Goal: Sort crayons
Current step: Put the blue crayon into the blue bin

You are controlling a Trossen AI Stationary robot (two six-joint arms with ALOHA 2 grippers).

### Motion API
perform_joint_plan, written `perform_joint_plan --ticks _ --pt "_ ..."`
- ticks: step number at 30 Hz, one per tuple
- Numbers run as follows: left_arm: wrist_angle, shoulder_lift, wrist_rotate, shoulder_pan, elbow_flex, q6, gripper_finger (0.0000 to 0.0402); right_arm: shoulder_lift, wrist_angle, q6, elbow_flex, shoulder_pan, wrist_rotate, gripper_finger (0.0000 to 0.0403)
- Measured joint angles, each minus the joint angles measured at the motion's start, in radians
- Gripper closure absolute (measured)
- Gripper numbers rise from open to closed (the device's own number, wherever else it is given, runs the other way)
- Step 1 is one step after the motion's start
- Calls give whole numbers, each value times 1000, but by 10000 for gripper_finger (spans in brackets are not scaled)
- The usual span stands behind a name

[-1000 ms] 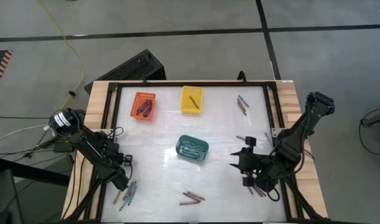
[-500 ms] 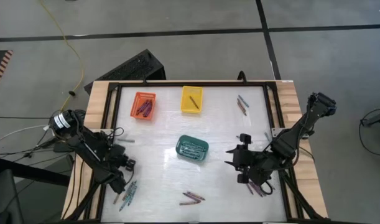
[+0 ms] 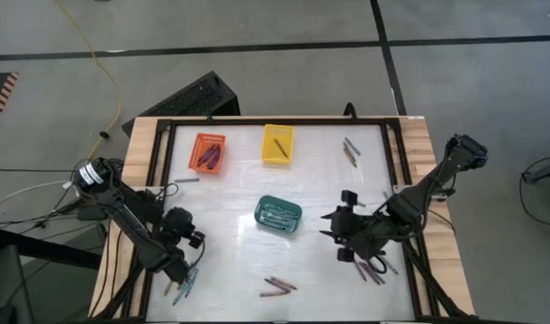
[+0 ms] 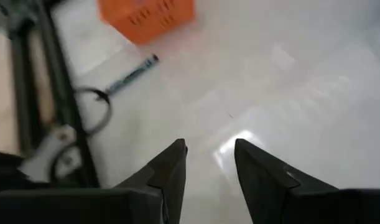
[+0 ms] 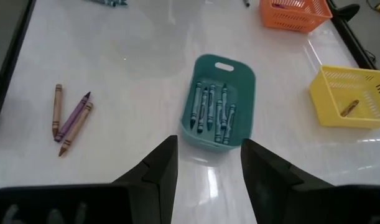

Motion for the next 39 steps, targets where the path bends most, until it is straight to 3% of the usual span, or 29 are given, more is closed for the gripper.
perform_joint_plan --ticks 3,8,16,22,26,29,35,39 --pt "-2 0 -28 60 -8 96 274 0 0 0 0 -11 -3 235" --pt "163 0 -119 221 -21 460 274 0 2 -16 0 -44 -11 235" --pt "82 -28 -220 490 41 806 274 19 43 -62 0 -84 -50 235" --pt "113 -128 -129 727 91 1224 274 98 51 -95 0 -116 -115 235" --pt "118 -217 -116 825 107 1482 274 154 55 -104 1 -138 -135 235" --pt "148 -306 -104 878 101 1615 274 182 56 -105 0 -150 -164 235" --pt "279 -504 93 991 14 1852 274 195 57 -109 0 -156 -184 235" --pt "200 -549 56 1027 -55 2008 274 193 75 -122 0 -156 -183 235"
